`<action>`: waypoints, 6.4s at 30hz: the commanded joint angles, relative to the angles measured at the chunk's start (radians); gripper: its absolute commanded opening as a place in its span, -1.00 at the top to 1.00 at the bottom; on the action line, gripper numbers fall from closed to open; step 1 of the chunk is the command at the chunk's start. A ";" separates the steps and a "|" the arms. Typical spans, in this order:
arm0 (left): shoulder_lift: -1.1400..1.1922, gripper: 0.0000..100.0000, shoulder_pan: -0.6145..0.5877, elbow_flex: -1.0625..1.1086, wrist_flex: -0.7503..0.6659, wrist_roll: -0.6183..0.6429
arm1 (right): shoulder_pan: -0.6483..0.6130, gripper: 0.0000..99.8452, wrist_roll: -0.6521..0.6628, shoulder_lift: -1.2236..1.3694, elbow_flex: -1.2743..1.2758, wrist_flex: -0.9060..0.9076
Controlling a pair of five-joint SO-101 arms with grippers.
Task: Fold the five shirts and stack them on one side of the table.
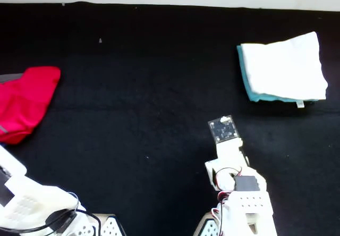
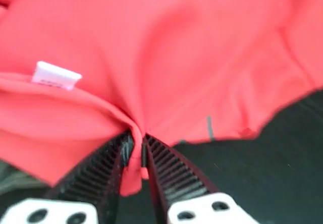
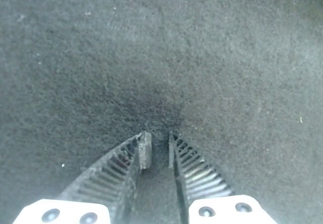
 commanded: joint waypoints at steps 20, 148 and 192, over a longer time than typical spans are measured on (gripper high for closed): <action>-0.447 0.98 1.168 -0.536 0.566 0.140 | -0.013 0.85 -0.011 -0.008 0.004 -0.027; -0.530 0.97 0.740 -0.156 0.512 -0.104 | -0.239 0.99 -0.259 1.799 -3.387 0.995; -0.443 0.70 1.191 0.636 -0.215 0.275 | 0.010 0.99 -0.132 0.395 -0.590 0.208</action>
